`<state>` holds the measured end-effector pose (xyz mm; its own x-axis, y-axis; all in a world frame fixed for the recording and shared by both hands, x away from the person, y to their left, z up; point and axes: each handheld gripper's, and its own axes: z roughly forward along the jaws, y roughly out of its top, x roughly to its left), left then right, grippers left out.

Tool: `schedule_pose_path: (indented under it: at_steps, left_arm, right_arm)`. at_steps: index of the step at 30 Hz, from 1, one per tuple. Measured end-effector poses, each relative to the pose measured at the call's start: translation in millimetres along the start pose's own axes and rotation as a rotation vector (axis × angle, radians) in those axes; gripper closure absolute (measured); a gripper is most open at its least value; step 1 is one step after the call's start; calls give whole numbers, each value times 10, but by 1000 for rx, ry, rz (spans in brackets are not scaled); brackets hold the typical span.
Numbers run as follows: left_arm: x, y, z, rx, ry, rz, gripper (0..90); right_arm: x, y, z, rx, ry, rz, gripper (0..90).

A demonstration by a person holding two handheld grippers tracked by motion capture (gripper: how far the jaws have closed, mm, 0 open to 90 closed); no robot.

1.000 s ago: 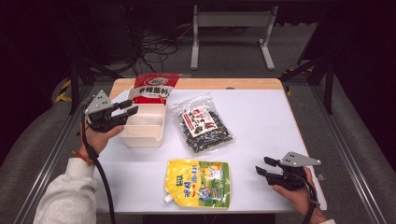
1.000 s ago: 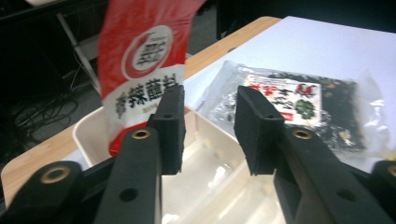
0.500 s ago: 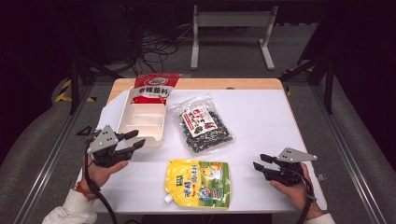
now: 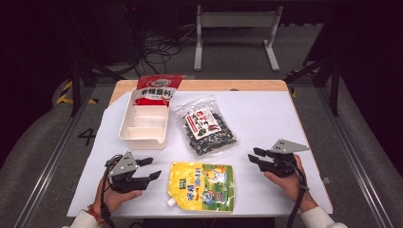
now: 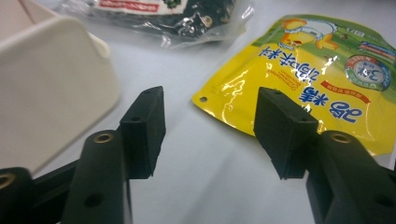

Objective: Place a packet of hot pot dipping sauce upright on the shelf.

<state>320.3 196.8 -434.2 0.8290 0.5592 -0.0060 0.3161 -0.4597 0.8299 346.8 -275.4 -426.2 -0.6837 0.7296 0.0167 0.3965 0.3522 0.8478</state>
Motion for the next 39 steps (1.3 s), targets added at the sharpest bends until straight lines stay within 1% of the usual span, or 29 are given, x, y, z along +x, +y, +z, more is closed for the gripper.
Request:
schedule_pose_path:
  at_steps: [1, 2, 3, 4, 6, 7, 8, 10, 13, 14, 15, 16, 17, 18, 19, 21, 23, 25, 26, 27, 29, 30, 32, 33, 34, 35, 36, 37, 39]
  left_arm:
    - [-15, 7, 51, 13, -6, -6, 411]
    - [-18, 19, 87, 11, -18, -12, 394]
    - [-18, 19, 87, 11, -18, -12, 379]
    - [-25, 38, 125, 9, -25, -20, 379]
    - [-30, 92, 222, 11, -49, -37, 344]
    - [-34, 127, 286, 24, -58, -37, 334]
    - [-35, 148, 323, 31, -57, -30, 314]
    - [-34, 196, 402, 40, -64, -21, 306]
    - [-3, 257, 482, 37, -65, -25, 296]
    - [15, 271, 506, 36, -68, -34, 295]
    - [38, 288, 544, 39, -78, -39, 295]
    - [52, 305, 577, 48, -76, -30, 293]
    - [57, 315, 600, 56, -74, -30, 288]
    - [67, 329, 635, 65, -77, -33, 286]
    - [74, 342, 670, 73, -80, -37, 277]
    - [85, 371, 723, 84, -86, -42, 267]
    - [99, 421, 780, 93, -98, -42, 238]
    - [118, 476, 834, 95, -104, -45, 232]
    - [127, 493, 851, 92, -106, -52, 218]
    - [141, 517, 882, 80, -110, -71, 216]
    - [159, 555, 929, 80, -113, -84, 196]
    - [172, 578, 957, 81, -112, -99, 182]
    - [184, 612, 999, 82, -95, -116, 185]
    - [184, 612, 999, 82, -95, -116, 182]
    - [188, 628, 1022, 82, -99, -118, 182]
    - [173, 647, 1054, 90, -93, -122, 172]
    - [158, 661, 1088, 102, -101, -113, 172]
    - [140, 666, 1118, 106, -102, -114, 172]
    - [116, 668, 1166, 127, -95, -121, 171]
  right_arm:
    - [-19, 37, 53, 5, -6, -4, 633]
    - [-45, 78, 119, 5, -18, -3, 635]
    - [-45, 78, 119, 5, -18, -3, 635]
    - [-69, 109, 173, 3, -21, 8, 635]
    - [-114, 174, 290, 0, -23, 28, 637]
    - [-127, 203, 339, -5, -26, 33, 636]
    - [-140, 240, 396, -14, -19, 40, 635]
    - [-146, 293, 472, -23, -25, 44, 660]
    - [-129, 363, 615, -15, -35, 19, 725]
    - [-133, 373, 657, -10, -44, 12, 734]
    - [-140, 383, 701, 4, -51, 16, 715]
    - [-159, 390, 750, 16, -54, 37, 664]
    - [-172, 390, 780, 23, -64, 52, 640]
    - [-177, 387, 800, 31, -74, 52, 640]
    - [-184, 379, 827, 47, -77, 51, 631]
    - [-198, 345, 881, 95, -59, 56, 606]
    - [-195, 319, 915, 131, -48, 50, 614]
    - [-169, 306, 939, 154, -59, 22, 654]
    - [-158, 300, 947, 166, -53, 9, 687]
    - [-154, 295, 947, 165, -54, 7, 691]
    - [-147, 277, 941, 164, -59, 4, 713]
    - [-145, 266, 940, 162, -62, -1, 721]
    - [-137, 239, 926, 163, -68, -8, 764]
    - [-142, 229, 919, 163, -68, -6, 795]
    - [-142, 229, 919, 163, -68, -6, 795]
    - [-146, 219, 911, 165, -74, -6, 830]
    - [-149, 208, 903, 166, -77, -8, 842]
    - [-151, 201, 898, 162, -73, 1, 842]
    - [-145, 204, 900, 165, -77, -6, 850]
